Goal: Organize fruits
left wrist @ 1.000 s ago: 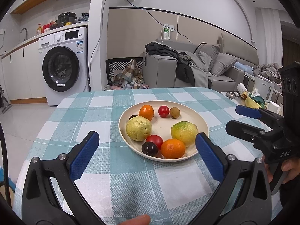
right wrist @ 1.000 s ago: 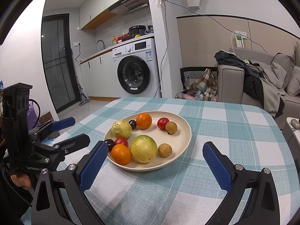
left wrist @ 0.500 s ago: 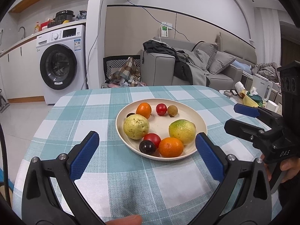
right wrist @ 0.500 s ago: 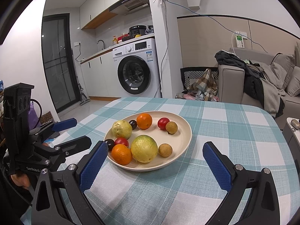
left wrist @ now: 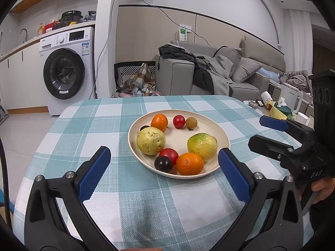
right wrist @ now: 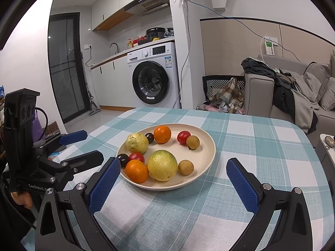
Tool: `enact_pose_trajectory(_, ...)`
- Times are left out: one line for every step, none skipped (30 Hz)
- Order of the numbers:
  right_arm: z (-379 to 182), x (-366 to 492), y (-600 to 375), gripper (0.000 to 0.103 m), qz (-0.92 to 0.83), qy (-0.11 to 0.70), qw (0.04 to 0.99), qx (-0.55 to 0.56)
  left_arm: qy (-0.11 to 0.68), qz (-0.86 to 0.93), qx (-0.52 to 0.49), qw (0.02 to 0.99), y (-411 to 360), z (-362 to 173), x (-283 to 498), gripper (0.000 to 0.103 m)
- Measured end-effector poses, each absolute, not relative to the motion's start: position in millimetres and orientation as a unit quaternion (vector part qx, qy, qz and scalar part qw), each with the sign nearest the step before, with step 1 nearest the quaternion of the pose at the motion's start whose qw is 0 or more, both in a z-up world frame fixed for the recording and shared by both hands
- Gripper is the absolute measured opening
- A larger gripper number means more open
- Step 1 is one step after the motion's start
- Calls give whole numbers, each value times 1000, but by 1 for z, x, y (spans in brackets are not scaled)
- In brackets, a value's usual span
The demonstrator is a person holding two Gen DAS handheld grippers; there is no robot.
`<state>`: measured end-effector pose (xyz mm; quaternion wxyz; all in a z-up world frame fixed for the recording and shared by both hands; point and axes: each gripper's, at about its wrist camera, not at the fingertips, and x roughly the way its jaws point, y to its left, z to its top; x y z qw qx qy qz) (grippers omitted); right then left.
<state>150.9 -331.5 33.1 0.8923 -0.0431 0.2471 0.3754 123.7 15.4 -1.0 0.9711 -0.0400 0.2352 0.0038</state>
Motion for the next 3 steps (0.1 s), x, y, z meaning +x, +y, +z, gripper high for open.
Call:
enact_pose_trajectory(33,151,-331,103,375,247,892,-43,235,4,-40,971,15,-1,124,102)
enact_pose_trajectory(33,150,-331,103,375,247,892,-43,234,3,-40,971,15,-1,124,102)
enact_pose_trajectory(33,151,-331,103,376,247,892,-43,234,3,-40,971,15,-1,124,102)
